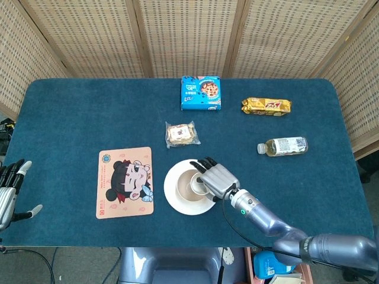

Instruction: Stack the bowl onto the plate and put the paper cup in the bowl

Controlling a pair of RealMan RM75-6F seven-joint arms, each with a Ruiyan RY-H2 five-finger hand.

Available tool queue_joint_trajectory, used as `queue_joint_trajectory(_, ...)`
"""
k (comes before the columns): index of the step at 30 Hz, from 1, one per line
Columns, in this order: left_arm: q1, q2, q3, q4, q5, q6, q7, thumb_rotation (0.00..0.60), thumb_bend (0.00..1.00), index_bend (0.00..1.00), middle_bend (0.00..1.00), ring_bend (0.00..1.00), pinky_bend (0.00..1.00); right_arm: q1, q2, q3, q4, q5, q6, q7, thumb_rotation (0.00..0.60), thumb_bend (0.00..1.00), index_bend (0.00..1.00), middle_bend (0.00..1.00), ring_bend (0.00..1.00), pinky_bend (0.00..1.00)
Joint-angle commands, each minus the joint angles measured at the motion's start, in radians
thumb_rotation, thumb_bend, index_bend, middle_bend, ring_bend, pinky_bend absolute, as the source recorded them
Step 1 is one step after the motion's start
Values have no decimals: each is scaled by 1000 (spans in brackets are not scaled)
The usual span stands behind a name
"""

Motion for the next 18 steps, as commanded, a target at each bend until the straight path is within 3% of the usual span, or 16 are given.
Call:
queue_joint_trajectory(1,-1,1,-1,0,-2,-3,-2,600,0,0,0,0,0,40,-38,-5,22,68,2,-50,600,444,630,0,0,0)
queue_joint_trajectory(14,-3,4,0,0,-4,-6,-10,600,0,0,0,0,0,97,-80,-35,30,167,31,-126,600,444,623,0,0,0)
queue_joint_trajectory(16,-3,4,0,0,-4,-6,-11,600,0,0,0,0,0,101,-82,-39,30,179,33,-133,600,444,574,0,0,0)
queue_joint_trajectory(18,-2,5,1,-1,-3,-4,-11,600,0,0,0,0,0,109,-84,-45,26,200,36,-144,600,444,459,0,0,0)
